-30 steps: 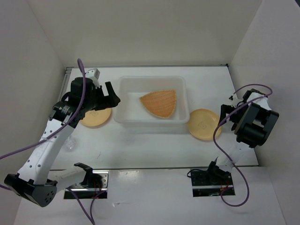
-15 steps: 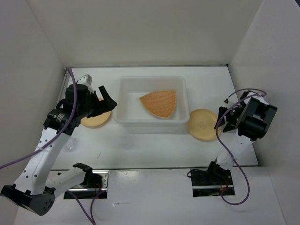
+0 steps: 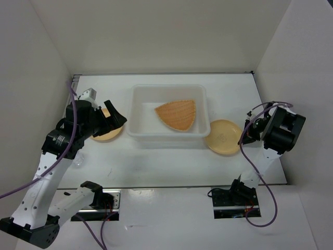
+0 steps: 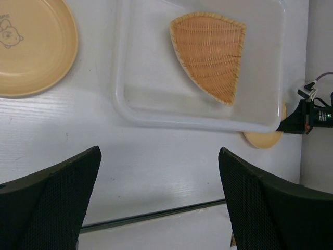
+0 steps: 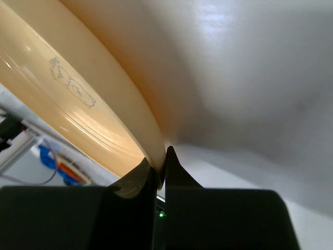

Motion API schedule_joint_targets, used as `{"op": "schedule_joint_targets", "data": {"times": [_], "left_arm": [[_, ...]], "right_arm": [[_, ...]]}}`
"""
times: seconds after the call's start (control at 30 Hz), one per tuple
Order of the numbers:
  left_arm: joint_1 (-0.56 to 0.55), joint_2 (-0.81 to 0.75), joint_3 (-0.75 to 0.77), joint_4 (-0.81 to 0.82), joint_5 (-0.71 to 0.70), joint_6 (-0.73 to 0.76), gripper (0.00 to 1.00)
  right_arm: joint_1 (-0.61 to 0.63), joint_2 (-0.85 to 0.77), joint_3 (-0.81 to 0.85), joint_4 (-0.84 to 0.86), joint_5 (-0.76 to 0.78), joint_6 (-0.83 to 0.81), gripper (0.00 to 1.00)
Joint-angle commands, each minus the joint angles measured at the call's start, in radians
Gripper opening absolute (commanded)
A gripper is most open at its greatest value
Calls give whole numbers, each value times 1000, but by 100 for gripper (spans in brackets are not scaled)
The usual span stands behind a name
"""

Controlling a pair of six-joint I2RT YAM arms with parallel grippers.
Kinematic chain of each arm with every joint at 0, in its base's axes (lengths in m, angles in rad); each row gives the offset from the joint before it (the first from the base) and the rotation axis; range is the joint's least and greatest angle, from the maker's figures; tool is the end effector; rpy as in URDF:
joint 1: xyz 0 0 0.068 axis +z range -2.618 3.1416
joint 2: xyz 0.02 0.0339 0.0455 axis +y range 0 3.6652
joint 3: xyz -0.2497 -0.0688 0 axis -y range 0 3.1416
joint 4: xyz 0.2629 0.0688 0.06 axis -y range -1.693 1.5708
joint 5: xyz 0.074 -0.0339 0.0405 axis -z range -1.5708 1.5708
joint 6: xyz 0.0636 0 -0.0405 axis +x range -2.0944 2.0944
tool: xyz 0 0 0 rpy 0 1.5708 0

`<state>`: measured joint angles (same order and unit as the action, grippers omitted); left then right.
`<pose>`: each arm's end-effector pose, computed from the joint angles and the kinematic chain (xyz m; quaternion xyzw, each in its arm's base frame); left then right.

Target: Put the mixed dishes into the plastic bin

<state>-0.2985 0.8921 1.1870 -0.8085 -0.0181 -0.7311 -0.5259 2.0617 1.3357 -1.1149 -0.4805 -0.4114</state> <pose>0.2079 -0.0628 0.3741 -0.1898 0.8424 -0.2415 0.4428 0.3083 -0.1449 0.0784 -0.0871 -0.9590 -0.2694 0.0102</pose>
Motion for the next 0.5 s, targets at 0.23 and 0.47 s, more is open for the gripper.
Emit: {"op": "schedule_joint_targets", "data": {"times": [0.23,0.47], "left_arm": [[6,-51,34,28,95,38,100],[6,-42,-12,51,67,139,100]], "right_arm": [[15,-460,161,-34,95,103,0],[33,-657,296,-89,-16,33,0]]}}
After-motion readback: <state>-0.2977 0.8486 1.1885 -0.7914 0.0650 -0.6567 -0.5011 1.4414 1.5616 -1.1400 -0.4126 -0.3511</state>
